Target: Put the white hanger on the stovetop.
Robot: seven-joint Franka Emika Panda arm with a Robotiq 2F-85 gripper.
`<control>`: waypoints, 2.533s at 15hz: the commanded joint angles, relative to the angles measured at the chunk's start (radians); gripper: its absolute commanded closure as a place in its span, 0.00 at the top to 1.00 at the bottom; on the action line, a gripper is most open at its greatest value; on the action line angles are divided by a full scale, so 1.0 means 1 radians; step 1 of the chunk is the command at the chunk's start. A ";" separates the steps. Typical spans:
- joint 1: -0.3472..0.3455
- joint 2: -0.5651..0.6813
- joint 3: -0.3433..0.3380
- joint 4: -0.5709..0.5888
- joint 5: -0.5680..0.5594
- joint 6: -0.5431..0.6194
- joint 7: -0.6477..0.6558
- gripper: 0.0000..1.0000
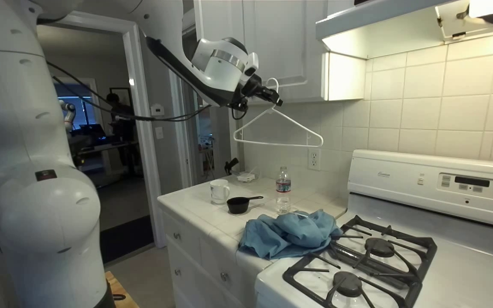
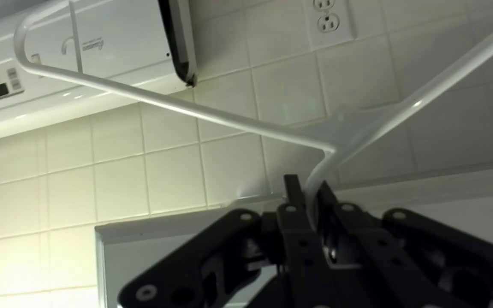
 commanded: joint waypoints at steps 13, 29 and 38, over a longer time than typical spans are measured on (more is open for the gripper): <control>0.210 -0.110 -0.314 -0.289 0.748 -0.024 -0.987 0.03; -0.107 0.244 -0.223 0.037 0.745 -0.619 -0.948 0.03; -0.105 0.484 -0.315 0.180 0.742 -0.759 -0.798 0.03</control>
